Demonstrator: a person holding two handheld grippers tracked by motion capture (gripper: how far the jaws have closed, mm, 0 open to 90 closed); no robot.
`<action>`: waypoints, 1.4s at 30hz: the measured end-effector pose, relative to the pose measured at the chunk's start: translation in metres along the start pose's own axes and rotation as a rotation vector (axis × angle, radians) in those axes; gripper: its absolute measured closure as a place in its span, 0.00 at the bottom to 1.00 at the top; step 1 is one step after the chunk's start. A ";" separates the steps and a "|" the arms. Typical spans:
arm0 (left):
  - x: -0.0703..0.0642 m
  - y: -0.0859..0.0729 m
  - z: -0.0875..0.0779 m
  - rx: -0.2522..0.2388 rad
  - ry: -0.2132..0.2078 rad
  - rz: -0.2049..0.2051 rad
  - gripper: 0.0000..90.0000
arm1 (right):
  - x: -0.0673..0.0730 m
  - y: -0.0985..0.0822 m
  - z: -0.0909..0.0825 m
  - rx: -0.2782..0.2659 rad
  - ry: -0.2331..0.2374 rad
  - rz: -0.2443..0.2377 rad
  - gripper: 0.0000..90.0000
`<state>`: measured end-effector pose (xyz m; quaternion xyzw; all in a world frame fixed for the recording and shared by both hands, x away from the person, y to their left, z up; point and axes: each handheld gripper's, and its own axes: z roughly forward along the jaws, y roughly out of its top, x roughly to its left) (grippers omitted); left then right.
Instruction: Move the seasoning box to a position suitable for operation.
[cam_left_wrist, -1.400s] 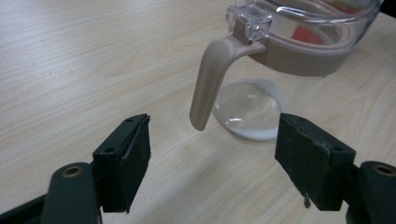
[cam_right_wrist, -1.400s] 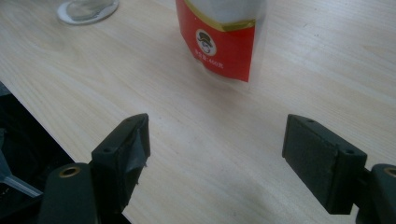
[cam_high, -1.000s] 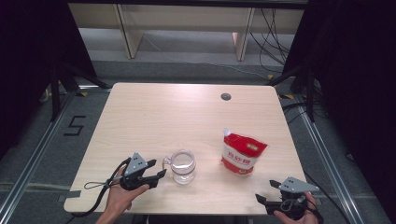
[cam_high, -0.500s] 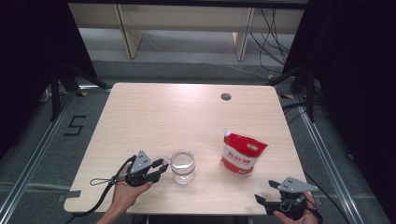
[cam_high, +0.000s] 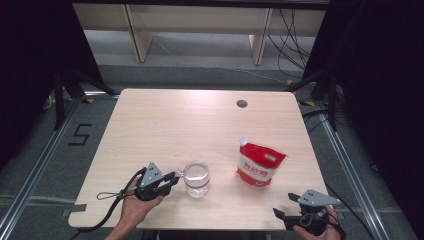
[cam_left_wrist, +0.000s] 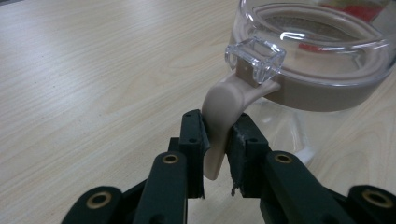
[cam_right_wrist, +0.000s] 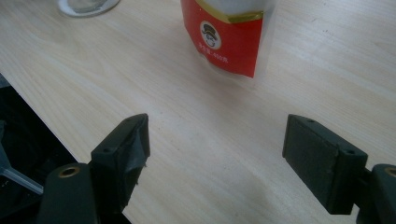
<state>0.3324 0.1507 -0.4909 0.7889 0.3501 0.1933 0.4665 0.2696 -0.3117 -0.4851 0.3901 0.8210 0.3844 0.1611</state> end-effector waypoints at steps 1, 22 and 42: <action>-0.001 0.000 0.000 -0.001 0.000 -0.006 0.84 | 0.000 0.000 0.000 0.000 -0.002 -0.001 0.27; -0.021 0.001 0.002 0.005 -0.071 0.065 0.83 | 0.007 0.001 0.000 0.015 0.019 0.024 0.27; -0.031 0.001 0.003 0.003 -0.126 0.091 0.83 | 0.007 0.003 0.003 0.002 0.031 -0.024 0.27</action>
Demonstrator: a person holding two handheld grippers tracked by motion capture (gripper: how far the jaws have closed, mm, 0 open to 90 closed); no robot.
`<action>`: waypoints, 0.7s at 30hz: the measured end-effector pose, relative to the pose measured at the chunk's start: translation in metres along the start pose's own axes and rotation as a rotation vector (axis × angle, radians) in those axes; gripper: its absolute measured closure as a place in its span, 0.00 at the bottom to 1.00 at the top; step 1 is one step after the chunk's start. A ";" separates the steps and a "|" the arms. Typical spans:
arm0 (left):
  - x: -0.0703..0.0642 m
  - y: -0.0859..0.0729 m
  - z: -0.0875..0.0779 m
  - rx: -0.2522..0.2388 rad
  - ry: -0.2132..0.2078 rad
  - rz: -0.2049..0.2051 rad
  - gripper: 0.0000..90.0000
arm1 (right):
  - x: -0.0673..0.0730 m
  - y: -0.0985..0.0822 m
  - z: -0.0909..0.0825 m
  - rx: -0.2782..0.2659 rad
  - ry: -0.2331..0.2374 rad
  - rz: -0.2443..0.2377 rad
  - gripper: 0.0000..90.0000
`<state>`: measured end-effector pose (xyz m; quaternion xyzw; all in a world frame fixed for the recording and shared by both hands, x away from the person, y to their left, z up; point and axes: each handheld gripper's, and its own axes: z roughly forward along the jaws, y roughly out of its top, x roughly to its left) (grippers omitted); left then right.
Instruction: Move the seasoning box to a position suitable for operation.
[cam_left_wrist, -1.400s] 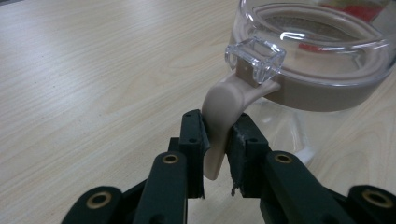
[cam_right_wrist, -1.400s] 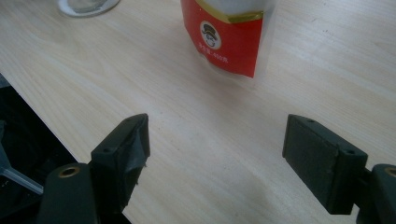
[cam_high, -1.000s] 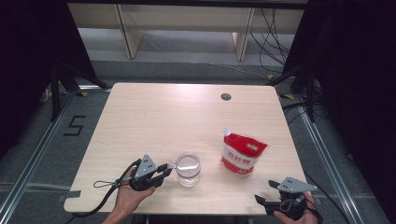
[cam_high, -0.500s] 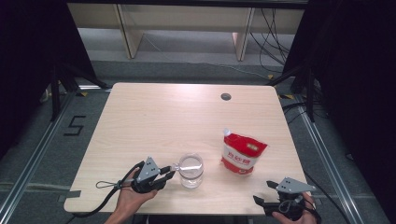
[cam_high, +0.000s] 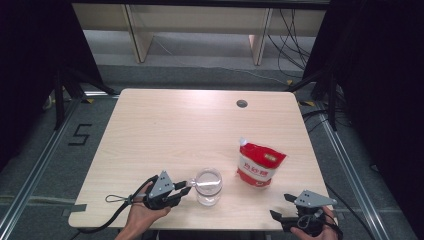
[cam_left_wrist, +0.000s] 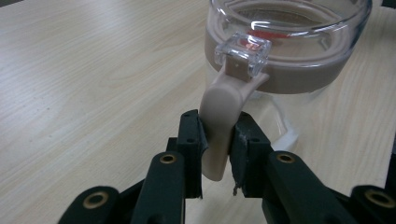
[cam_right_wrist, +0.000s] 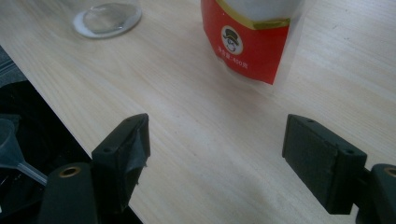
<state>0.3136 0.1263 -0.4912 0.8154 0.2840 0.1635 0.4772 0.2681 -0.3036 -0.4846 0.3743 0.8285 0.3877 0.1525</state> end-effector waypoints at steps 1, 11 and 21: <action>-0.001 0.000 0.000 0.000 0.002 0.007 0.83 | 0.000 0.000 0.000 0.000 0.000 0.000 0.27; -0.008 0.001 0.002 -0.001 -0.026 -0.023 0.82 | 0.003 0.003 0.003 -0.011 0.036 -0.021 0.27; -0.011 -0.001 0.000 0.003 -0.057 -0.048 0.62 | 0.011 0.008 0.004 -0.032 0.064 -0.014 0.27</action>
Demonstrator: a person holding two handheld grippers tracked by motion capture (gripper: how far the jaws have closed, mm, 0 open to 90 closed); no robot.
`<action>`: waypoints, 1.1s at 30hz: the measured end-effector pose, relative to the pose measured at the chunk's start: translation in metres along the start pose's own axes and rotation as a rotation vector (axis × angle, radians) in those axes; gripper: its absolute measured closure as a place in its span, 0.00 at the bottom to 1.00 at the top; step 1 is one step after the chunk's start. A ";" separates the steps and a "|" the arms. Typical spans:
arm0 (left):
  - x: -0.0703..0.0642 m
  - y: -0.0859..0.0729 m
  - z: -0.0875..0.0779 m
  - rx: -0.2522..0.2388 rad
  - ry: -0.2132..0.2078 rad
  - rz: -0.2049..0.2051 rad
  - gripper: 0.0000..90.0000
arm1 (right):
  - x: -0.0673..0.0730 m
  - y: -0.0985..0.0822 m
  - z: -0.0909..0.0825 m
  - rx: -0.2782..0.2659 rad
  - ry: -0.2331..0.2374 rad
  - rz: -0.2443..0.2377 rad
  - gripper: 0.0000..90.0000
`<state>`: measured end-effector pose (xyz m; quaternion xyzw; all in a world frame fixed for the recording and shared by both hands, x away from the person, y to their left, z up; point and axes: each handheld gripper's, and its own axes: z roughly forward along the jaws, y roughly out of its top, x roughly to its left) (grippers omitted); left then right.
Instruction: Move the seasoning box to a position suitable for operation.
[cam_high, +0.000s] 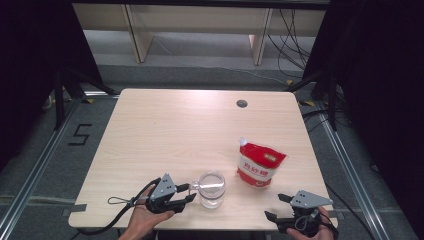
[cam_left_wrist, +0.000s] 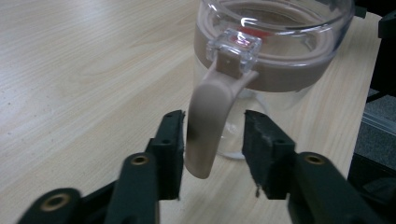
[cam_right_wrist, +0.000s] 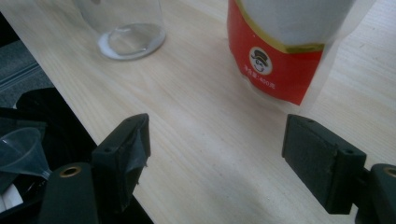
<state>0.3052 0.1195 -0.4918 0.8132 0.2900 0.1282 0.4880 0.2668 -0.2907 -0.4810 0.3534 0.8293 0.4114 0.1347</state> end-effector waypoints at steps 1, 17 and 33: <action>0.000 0.000 -0.001 0.002 0.004 0.003 0.61 | 0.000 0.000 0.000 -0.005 -0.003 -0.009 0.27; -0.004 0.012 -0.032 -0.057 -0.012 -0.106 0.50 | 0.011 0.004 0.003 -0.016 0.051 -0.065 0.26; -0.009 0.029 -0.038 -0.128 -0.001 -0.086 0.79 | 0.011 -0.001 0.004 0.006 0.044 -0.042 0.27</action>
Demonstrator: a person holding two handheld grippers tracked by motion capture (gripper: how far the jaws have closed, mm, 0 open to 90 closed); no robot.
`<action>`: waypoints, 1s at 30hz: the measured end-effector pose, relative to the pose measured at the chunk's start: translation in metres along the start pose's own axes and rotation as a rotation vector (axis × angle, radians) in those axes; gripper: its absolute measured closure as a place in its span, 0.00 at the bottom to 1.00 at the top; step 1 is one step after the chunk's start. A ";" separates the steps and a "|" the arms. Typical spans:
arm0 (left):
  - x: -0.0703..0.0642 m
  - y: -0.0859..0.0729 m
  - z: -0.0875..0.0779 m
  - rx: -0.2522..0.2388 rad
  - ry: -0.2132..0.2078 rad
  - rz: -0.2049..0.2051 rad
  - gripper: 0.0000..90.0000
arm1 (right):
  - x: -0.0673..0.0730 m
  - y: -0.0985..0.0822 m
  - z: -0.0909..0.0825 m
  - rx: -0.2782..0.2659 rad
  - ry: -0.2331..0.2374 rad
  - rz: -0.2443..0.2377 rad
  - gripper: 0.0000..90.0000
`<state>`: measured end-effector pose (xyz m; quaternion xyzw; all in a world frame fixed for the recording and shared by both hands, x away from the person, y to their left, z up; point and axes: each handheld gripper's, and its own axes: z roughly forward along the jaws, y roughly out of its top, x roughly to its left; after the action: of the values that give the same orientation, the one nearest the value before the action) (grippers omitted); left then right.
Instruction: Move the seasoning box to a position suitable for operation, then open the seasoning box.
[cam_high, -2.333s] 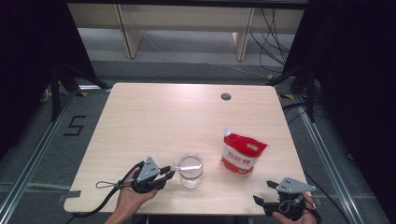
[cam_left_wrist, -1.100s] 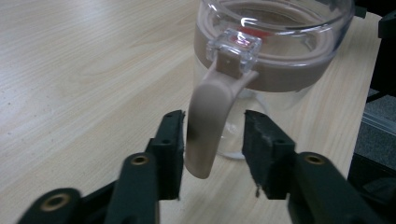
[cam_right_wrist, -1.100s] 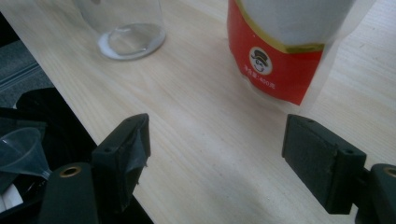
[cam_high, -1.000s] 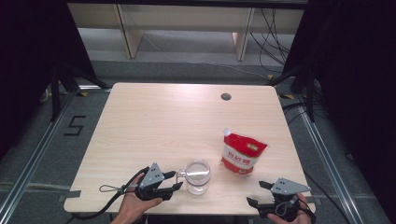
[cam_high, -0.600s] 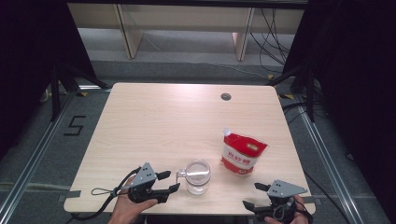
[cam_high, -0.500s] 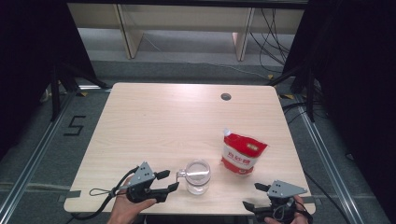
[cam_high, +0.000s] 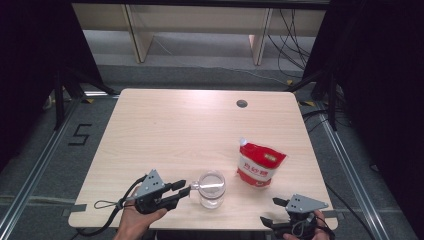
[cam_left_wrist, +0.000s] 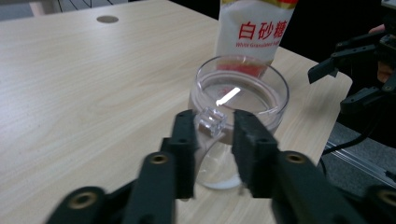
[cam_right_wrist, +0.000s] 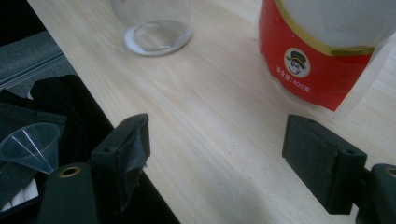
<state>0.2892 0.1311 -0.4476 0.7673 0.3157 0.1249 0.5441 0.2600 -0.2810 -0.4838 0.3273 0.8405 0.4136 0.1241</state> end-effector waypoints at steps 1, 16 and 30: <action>-0.002 0.001 0.000 0.008 -0.002 0.006 0.84 | 0.002 0.000 0.000 0.005 0.001 0.016 0.27; -0.001 0.004 0.013 0.011 0.016 0.018 0.99 | 0.000 0.001 0.001 0.000 0.012 -0.016 0.27; -0.001 0.009 0.017 -0.003 0.015 0.016 0.99 | 0.004 0.010 0.002 -0.039 0.005 -0.031 0.28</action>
<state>0.3011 0.1155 -0.4454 0.7680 0.3131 0.1355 0.5420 0.2621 -0.2730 -0.4772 0.3106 0.8375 0.4288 0.1349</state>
